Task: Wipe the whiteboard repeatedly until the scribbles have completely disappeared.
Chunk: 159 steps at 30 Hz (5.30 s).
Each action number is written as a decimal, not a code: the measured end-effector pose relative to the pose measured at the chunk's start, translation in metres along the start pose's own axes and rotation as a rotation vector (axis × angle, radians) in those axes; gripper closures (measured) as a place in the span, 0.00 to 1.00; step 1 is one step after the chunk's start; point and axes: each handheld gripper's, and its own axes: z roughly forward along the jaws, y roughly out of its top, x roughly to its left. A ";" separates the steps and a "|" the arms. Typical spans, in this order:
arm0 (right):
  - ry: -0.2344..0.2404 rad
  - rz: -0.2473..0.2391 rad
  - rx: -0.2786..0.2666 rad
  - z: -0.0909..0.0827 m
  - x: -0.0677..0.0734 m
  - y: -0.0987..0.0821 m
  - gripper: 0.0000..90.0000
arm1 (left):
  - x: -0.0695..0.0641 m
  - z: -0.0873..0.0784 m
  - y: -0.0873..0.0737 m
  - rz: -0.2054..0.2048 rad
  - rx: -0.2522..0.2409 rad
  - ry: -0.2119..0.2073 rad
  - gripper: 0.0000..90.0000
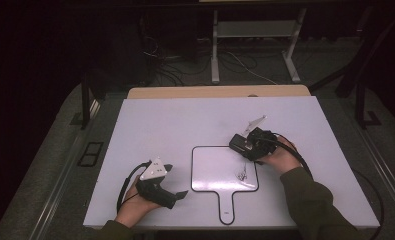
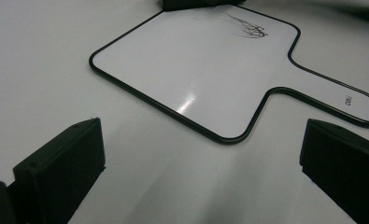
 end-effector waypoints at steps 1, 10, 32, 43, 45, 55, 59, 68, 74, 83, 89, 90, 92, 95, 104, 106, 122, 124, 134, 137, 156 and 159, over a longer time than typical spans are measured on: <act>0.000 0.000 0.000 0.000 0.000 0.000 0.43 | 0.000 0.000 0.000 0.002 0.001 0.000 0.00; -0.042 0.041 0.010 -0.001 -0.008 -0.004 0.43 | 0.000 0.000 0.000 0.003 0.003 -0.001 0.00; -0.048 0.012 0.026 -0.002 -0.002 -0.001 0.43 | -0.001 0.001 0.000 0.004 0.004 -0.002 0.00; -0.046 0.030 0.034 0.002 -0.009 0.004 0.43 | -0.001 0.001 0.000 0.003 0.004 -0.002 0.00; -0.044 0.013 0.035 0.002 -0.006 0.005 0.43 | 0.000 0.001 0.000 0.003 0.007 -0.002 0.00; -0.067 -0.004 0.055 0.000 -0.004 0.004 0.43 | -0.001 0.000 0.000 0.005 0.002 0.001 0.00; -0.071 0.029 0.055 -0.001 -0.010 0.000 0.43 | -0.001 0.001 0.000 0.003 0.006 0.000 0.00; 0.018 -0.061 0.044 0.000 0.019 0.010 0.43 | -0.001 0.001 0.001 0.005 0.001 0.000 0.00; 0.030 -0.066 0.034 0.002 0.021 0.013 0.43 | -0.002 0.000 0.001 0.003 0.001 0.001 0.00; -0.024 0.032 0.041 -0.001 -0.007 0.000 0.43 | -0.001 0.001 0.000 0.008 0.005 -0.001 0.00; 0.016 -0.023 0.041 -0.001 0.010 0.004 0.43 | -0.001 0.001 0.001 0.006 0.002 0.000 0.00; 0.022 -0.034 0.040 -0.002 0.013 0.005 0.43 | -0.001 0.001 0.001 0.006 0.002 -0.001 0.00; 0.047 -0.051 0.035 -0.002 0.021 0.007 0.43 | -0.002 0.001 0.001 0.009 0.003 -0.001 0.00; 0.053 -0.087 0.031 -0.002 0.031 0.010 0.43 | -0.002 0.000 0.001 0.008 0.001 -0.001 0.00; 0.000 -0.016 0.040 -0.003 0.009 0.001 0.43 | -0.002 0.001 0.001 0.008 0.005 -0.003 0.00; -0.006 -0.023 0.038 -0.003 0.009 0.000 0.43 | -0.002 0.001 0.001 0.009 0.006 -0.004 0.00; 0.078 -0.111 0.029 -0.012 0.045 -0.005 0.43 | -0.002 0.001 0.001 0.010 0.007 -0.004 0.00; 0.074 -0.098 0.030 -0.011 0.040 -0.005 0.43 | -0.002 0.001 0.001 0.012 0.007 -0.004 0.00; 0.020 0.009 0.018 -0.010 0.004 -0.016 0.43 | -0.002 0.002 0.002 0.010 0.005 -0.005 0.00; 0.007 -0.009 0.025 -0.011 0.008 -0.015 0.43 | -0.002 0.002 0.002 0.010 0.005 -0.005 0.00; 0.166 -0.159 0.011 -0.016 0.073 -0.006 0.43 | -0.003 0.002 0.002 0.009 0.003 -0.004 0.00; 0.166 -0.182 0.014 -0.016 0.074 -0.005 0.43 | -0.003 0.002 0.002 0.012 0.005 -0.005 0.00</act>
